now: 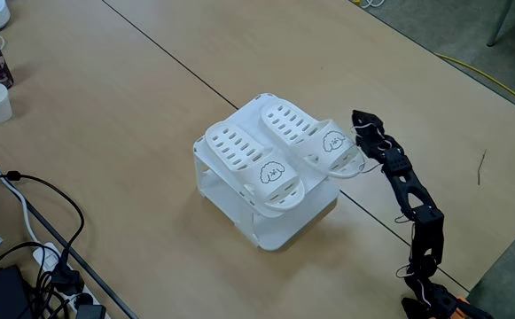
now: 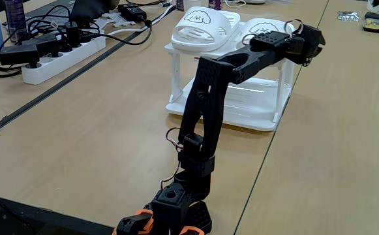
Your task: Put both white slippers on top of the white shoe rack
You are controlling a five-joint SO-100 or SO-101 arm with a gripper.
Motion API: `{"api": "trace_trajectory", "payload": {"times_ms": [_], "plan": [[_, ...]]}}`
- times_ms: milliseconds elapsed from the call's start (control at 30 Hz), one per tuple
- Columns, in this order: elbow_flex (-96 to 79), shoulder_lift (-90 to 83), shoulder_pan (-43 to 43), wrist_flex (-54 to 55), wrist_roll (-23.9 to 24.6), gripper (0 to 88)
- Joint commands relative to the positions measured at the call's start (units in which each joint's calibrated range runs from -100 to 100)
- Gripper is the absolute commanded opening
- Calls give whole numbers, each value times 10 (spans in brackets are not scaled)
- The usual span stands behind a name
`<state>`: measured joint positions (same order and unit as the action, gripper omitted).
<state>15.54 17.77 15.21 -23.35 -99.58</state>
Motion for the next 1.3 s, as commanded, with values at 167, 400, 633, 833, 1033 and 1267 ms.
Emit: {"api": "trace_trajectory", "payload": {"times_ms": [167, 400, 633, 833, 1033, 1267], "plan": [[43, -19, -62, -4, -4, 7], [53, -22, -92, -4, -4, 7], [45, -47, -48, -4, -4, 7], [-15, -139, -51, -10, -4, 7], [-116, -292, -108, -10, -4, 7], [-236, -412, -222, -10, -4, 7]]}}
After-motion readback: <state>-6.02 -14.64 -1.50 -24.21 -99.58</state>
